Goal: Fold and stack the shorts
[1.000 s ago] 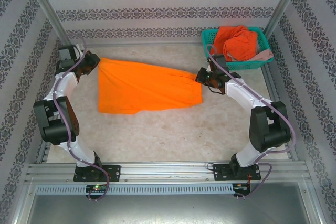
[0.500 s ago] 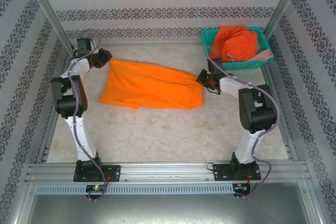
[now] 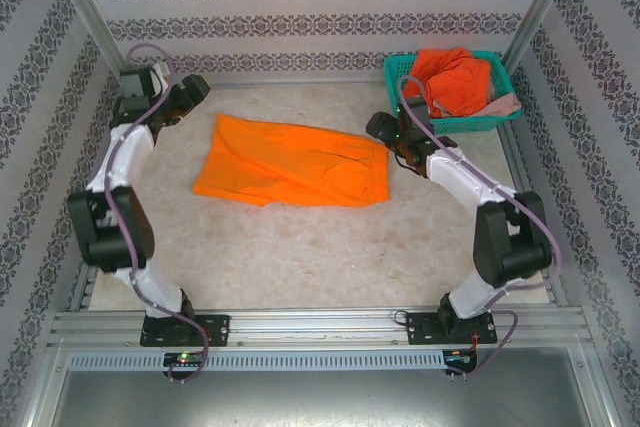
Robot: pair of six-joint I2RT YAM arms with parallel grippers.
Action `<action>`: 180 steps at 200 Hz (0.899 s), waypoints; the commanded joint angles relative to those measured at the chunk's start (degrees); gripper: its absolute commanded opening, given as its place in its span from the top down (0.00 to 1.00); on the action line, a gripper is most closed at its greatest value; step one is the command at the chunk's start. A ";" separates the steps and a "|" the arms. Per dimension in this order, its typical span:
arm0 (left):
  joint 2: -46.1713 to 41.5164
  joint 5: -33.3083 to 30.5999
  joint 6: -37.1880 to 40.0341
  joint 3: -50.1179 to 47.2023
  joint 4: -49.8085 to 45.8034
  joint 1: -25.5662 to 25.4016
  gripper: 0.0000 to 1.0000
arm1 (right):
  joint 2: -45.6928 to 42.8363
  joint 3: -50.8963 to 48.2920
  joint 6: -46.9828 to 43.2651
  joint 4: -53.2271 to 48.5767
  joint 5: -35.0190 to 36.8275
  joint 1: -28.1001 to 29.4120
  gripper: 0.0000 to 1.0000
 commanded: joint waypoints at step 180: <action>-0.16 0.86 -5.51 -46.01 21.38 -3.59 0.15 | 24.25 9.41 2.79 -0.47 -14.81 -3.67 0.08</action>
